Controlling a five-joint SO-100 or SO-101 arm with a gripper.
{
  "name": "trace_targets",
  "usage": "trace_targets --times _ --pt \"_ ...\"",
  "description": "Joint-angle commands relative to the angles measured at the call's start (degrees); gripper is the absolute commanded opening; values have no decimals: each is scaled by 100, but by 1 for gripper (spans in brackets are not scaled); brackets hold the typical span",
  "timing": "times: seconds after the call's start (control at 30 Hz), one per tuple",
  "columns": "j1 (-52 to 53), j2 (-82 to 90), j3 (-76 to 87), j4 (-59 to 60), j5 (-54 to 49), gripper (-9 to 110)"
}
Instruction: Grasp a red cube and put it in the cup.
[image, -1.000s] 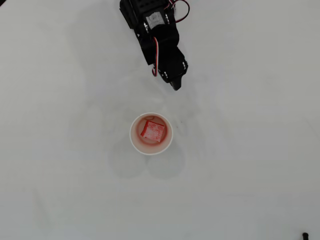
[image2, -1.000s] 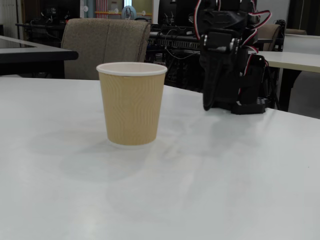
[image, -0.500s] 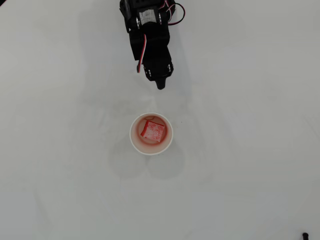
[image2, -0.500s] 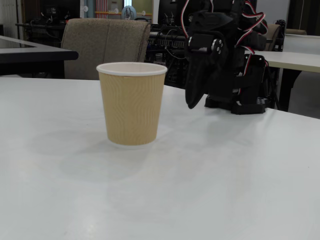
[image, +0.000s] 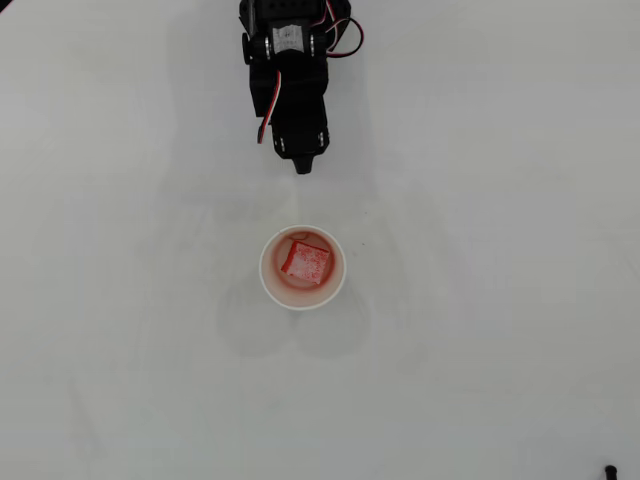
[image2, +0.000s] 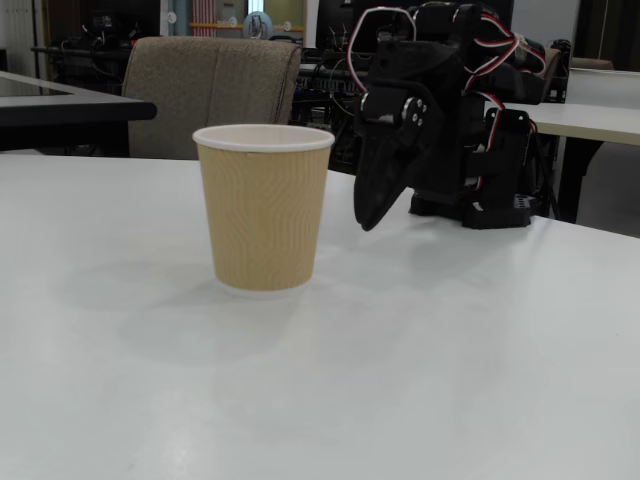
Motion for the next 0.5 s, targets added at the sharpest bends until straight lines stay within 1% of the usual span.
trace_targets --times 0.0,0.47 --pt "53 35 141 -202 62 0" --pt "-26 44 387 -940 185 0"
